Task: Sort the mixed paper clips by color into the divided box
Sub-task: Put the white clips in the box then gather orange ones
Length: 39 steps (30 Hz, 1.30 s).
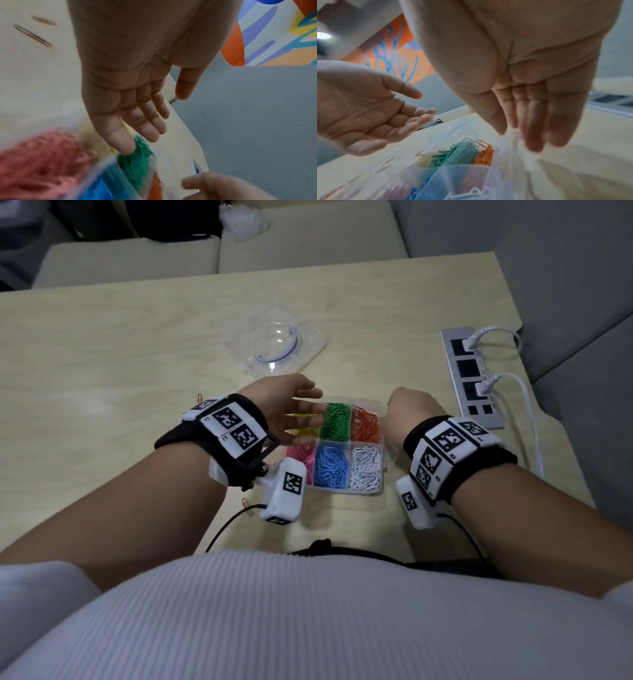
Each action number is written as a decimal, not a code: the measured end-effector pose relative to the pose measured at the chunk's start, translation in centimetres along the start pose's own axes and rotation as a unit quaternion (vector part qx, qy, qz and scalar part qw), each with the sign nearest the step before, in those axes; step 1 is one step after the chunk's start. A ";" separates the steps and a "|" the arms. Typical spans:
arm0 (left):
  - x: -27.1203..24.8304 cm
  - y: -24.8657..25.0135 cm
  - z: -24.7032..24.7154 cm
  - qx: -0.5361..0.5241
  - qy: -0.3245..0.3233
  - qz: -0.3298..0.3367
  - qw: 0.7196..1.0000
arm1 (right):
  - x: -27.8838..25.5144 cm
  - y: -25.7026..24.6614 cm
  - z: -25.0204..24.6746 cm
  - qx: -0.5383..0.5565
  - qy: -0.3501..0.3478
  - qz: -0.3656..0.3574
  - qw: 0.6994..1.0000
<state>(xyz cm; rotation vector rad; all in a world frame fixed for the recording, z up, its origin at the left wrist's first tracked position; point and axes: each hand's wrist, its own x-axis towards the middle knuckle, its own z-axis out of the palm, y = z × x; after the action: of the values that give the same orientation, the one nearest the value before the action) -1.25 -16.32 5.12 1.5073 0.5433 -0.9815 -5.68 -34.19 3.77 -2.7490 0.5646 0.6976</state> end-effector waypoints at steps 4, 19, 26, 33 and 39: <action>-0.6 -1.8 -5.7 -0.002 0.063 0.006 0.998 | -0.6 -4.1 -0.1 0.028 0.104 -0.078 0.991; -0.7 -7.8 -22.5 0.542 0.236 0.025 0.806 | -7.0 -19.4 10.1 -0.272 -0.206 -0.270 0.901; 0.4 -9.7 -22.0 0.549 0.165 0.143 0.806 | -6.8 -22.8 11.9 -0.119 -0.080 -0.192 0.971; 2.4 -5.4 -22.6 0.517 0.137 0.243 0.809 | -1.7 -24.6 10.4 0.067 0.045 -0.130 0.988; 5.4 -2.4 -22.7 0.597 0.133 0.274 0.743 | 0.9 -24.4 9.3 -0.023 0.066 -0.097 0.993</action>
<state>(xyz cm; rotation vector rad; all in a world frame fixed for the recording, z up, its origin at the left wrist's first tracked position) 5.91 4.94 -1.88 2.7593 -0.5120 -0.5925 1.69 -9.61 -1.21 -2.8575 0.3039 0.4927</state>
